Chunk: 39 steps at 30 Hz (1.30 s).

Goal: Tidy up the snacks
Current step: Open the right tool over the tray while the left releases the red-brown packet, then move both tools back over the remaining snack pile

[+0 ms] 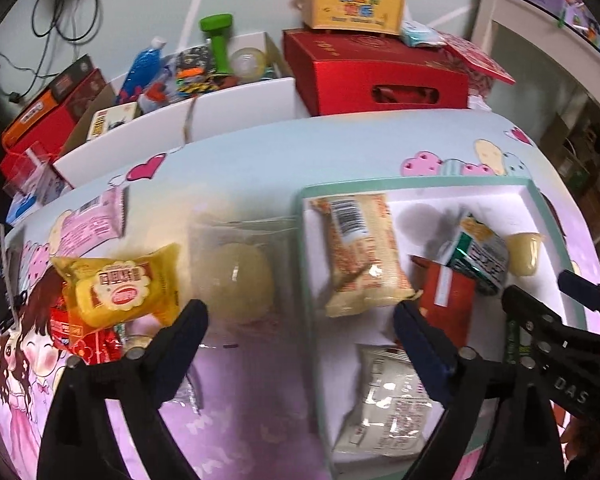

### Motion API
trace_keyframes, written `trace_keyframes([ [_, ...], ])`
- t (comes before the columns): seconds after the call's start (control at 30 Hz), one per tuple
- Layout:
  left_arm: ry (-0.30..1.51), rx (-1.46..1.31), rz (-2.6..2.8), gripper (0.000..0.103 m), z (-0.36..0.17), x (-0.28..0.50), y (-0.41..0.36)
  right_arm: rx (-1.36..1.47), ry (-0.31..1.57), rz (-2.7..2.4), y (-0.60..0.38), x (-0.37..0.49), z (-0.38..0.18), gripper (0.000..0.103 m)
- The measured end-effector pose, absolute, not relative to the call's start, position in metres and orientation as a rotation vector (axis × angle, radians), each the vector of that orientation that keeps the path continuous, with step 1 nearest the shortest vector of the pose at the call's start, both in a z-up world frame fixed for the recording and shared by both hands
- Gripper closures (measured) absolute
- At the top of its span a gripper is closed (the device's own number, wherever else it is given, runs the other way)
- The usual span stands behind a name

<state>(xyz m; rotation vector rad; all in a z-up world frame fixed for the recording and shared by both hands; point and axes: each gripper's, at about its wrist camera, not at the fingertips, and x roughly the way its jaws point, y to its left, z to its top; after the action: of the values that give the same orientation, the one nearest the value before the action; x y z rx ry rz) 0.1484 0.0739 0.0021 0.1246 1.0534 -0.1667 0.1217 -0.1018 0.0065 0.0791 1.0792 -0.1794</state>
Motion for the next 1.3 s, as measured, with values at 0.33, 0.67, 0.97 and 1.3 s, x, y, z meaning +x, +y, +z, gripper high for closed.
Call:
trace_keyframes([
  [0.33,1.041,0.123,-0.131,0.007,0.001,0.149,0.083,0.070,1.080,-0.184,-0.096,0.121,0.007,0.012],
  [0.67,1.069,0.145,-0.096,0.007,0.002,0.142,0.104,0.050,1.091,-0.154,-0.070,0.122,0.010,0.011],
  [0.97,1.073,0.068,0.033,0.007,0.011,0.132,0.172,0.082,1.076,-0.009,-0.022,0.121,0.016,0.011],
  [1.3,1.046,-0.078,0.207,0.007,0.025,0.111,0.260,0.062,0.994,0.165,0.031,0.116,0.025,0.012],
])
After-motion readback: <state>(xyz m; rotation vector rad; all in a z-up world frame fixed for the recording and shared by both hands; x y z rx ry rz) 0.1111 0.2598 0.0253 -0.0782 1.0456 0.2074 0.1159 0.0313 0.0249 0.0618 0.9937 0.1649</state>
